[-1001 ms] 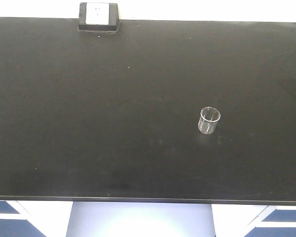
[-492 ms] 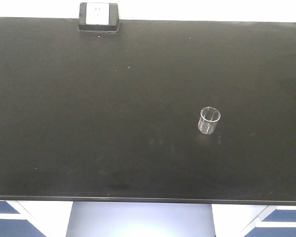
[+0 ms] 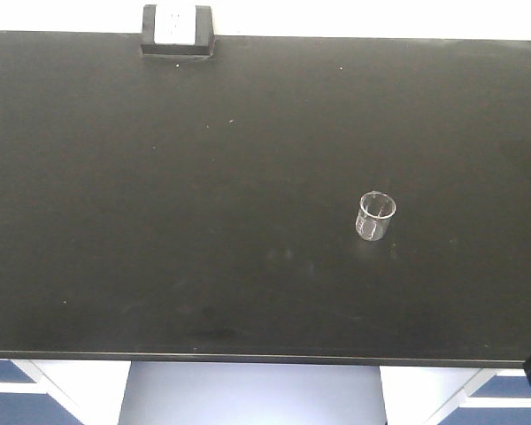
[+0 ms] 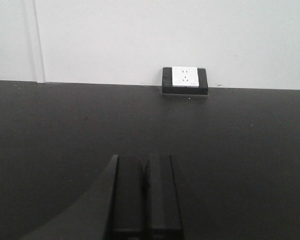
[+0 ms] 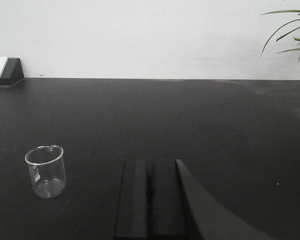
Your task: Grab beaker and place in storage area
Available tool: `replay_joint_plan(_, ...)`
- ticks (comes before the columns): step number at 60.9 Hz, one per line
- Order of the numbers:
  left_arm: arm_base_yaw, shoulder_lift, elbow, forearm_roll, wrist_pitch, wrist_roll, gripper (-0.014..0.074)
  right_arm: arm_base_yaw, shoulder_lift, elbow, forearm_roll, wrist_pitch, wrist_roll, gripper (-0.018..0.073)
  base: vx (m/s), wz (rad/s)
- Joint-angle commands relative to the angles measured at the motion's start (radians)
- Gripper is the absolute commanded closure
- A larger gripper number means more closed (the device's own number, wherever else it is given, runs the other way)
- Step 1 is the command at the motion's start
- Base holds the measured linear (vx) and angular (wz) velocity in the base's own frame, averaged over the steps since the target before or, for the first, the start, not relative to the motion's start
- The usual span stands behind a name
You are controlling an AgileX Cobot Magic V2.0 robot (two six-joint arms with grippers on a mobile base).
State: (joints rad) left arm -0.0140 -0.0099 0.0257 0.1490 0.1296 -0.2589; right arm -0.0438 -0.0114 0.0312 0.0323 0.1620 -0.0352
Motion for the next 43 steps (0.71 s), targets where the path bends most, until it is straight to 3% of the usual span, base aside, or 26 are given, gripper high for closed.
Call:
replay_joint_plan(1, -0.008, -0.018, 0.022, -0.006, -0.08, -0.006, 0.0605, -0.003, -0.012, 0.009, -0.017, -0.074, -0.006, 0.0564, 0.0, 0.0)
replay_joint_plan(43, -0.008, -0.018, 0.022, -0.006, -0.08, -0.006, 0.0605, -0.003, -0.011, 0.009, -0.017, -0.069, -0.006, 0.0564, 0.0, 0.0)
